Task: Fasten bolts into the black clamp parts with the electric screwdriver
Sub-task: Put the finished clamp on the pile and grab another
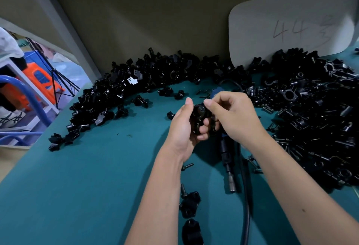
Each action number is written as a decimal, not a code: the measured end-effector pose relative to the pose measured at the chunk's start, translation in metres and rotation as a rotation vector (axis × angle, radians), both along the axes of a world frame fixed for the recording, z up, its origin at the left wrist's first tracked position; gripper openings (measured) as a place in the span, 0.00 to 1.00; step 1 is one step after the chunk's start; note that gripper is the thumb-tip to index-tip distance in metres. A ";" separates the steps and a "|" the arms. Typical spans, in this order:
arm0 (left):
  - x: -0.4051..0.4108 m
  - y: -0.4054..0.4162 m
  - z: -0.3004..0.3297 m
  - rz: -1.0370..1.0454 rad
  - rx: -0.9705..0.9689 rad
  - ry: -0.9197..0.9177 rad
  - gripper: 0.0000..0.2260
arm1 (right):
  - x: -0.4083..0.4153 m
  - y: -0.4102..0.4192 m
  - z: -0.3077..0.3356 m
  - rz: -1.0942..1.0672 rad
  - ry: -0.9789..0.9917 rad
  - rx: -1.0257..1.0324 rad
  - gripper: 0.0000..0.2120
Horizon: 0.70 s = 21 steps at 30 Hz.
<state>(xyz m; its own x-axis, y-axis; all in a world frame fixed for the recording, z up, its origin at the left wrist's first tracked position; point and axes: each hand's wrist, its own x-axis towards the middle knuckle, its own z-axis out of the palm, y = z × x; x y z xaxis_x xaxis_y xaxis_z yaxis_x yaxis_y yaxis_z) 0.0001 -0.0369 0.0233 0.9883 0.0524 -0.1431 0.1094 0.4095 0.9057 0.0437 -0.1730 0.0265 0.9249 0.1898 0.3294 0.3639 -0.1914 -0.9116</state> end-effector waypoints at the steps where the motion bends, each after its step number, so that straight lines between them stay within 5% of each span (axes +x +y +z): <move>1: 0.000 -0.002 0.000 0.019 0.031 -0.032 0.19 | 0.000 0.001 0.001 -0.019 0.009 -0.008 0.14; 11: 0.005 -0.027 0.006 0.319 0.794 -0.366 0.18 | 0.004 -0.021 0.021 -0.142 0.035 -0.042 0.17; 18: 0.029 -0.118 0.031 0.191 0.592 -0.168 0.16 | 0.013 -0.111 0.067 -0.323 0.057 -0.387 0.16; 21: 0.041 -0.168 0.045 0.135 0.738 -0.288 0.12 | 0.013 -0.165 0.092 -0.486 0.061 -0.554 0.18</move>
<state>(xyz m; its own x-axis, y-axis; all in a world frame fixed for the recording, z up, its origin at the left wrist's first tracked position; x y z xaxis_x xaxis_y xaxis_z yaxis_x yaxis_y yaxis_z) 0.0412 -0.2044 0.0679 0.9597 0.1554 0.2343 -0.1771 -0.3132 0.9330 0.0571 -0.3384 0.1182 0.9606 -0.1225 0.2497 0.0727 -0.7559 -0.6506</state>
